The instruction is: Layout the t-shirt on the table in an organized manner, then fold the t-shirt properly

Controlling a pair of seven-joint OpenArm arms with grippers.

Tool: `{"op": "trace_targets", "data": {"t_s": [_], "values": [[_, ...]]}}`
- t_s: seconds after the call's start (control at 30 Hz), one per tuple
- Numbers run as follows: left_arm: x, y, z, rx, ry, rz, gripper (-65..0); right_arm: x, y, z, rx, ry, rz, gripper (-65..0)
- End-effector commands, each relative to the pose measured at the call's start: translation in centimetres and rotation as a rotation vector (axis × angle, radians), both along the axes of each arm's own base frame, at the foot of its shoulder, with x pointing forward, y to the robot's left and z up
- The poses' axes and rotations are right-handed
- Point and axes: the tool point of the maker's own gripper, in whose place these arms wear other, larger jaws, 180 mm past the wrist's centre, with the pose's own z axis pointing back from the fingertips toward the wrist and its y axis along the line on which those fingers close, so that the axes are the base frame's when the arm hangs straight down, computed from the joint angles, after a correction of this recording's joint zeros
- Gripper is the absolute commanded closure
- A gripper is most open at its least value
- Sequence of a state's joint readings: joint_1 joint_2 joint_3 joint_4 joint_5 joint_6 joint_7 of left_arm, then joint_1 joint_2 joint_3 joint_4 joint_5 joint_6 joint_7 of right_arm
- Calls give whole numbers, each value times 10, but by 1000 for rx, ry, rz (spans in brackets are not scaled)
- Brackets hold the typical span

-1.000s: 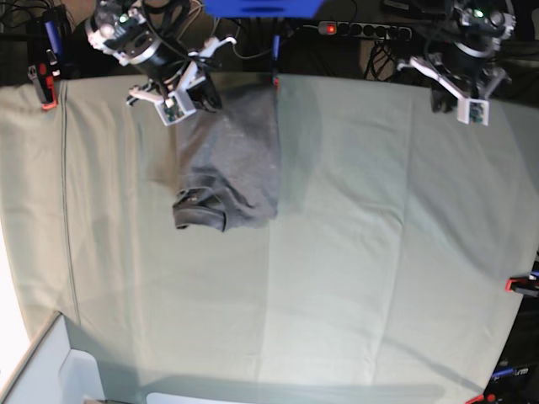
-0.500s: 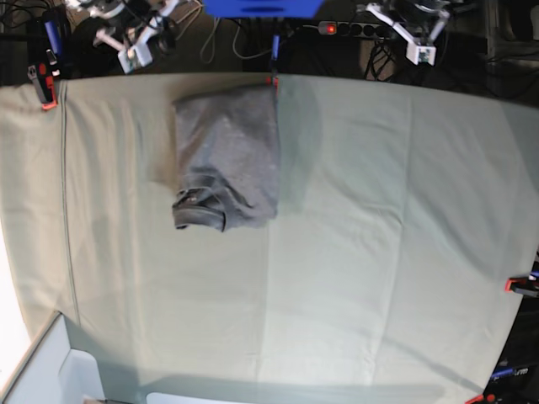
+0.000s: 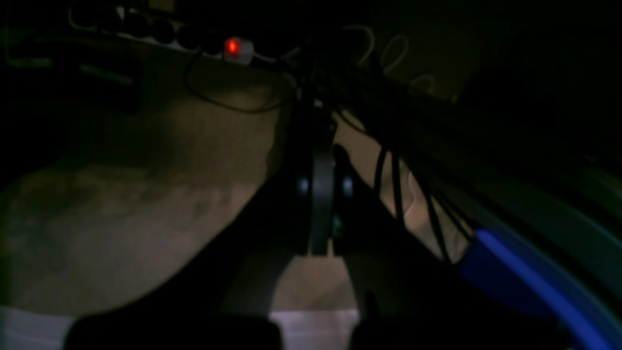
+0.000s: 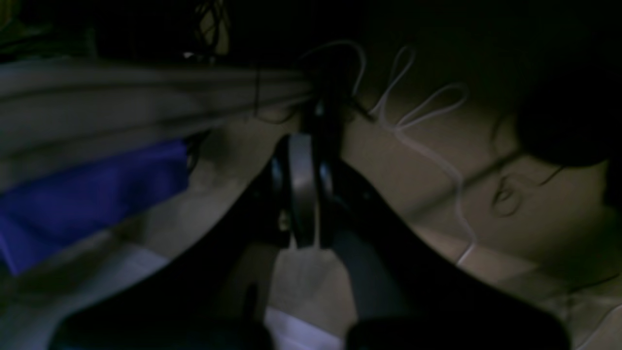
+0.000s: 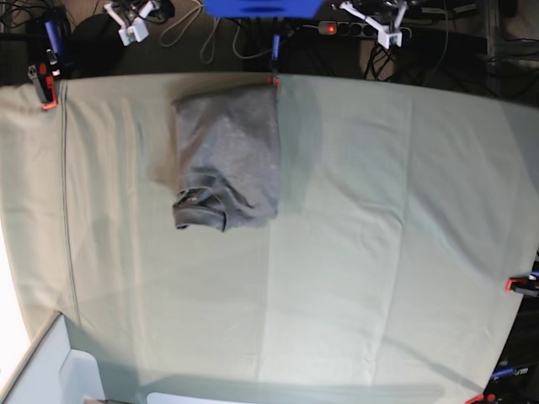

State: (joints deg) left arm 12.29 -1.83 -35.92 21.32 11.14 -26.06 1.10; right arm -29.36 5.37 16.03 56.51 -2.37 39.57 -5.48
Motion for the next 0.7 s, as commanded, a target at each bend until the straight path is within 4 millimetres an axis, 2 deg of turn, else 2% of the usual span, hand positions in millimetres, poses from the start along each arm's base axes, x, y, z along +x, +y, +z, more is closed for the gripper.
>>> {"op": "trace_targets", "data": {"t_s": [0.0, 0.1, 0.2, 0.3, 0.4, 0.57, 0.63, 0.67], "values": [[1, 14, -1, 37, -18, 18, 0, 3, -3, 2, 11, -25, -20, 0], [-2, 28, -7, 107, -16, 62, 0, 4, 0, -6, 28, -16, -47, 0], [4, 44, -10, 180, -1, 76, 0, -2, -22, -27, -72, 46, -115, 0], [14, 51, -10, 221, -4, 57, 0, -14, -47, -50, -201, 138, -151, 0], [23, 51, -11, 269, 0, -42, 0, -28, -60, -67, -325, 170, -142, 0], [20, 38, -14, 292, 12, -144, 0, -51, -98, -66, -625, 100, -120, 0], [19, 36, -14, 289, 13, -150, 0, -47, -106, -61, -721, 66, -95, 0], [19, 35, -14, 287, 13, -150, 0, -45, -105, -61, -757, 53, -84, 0]]}}
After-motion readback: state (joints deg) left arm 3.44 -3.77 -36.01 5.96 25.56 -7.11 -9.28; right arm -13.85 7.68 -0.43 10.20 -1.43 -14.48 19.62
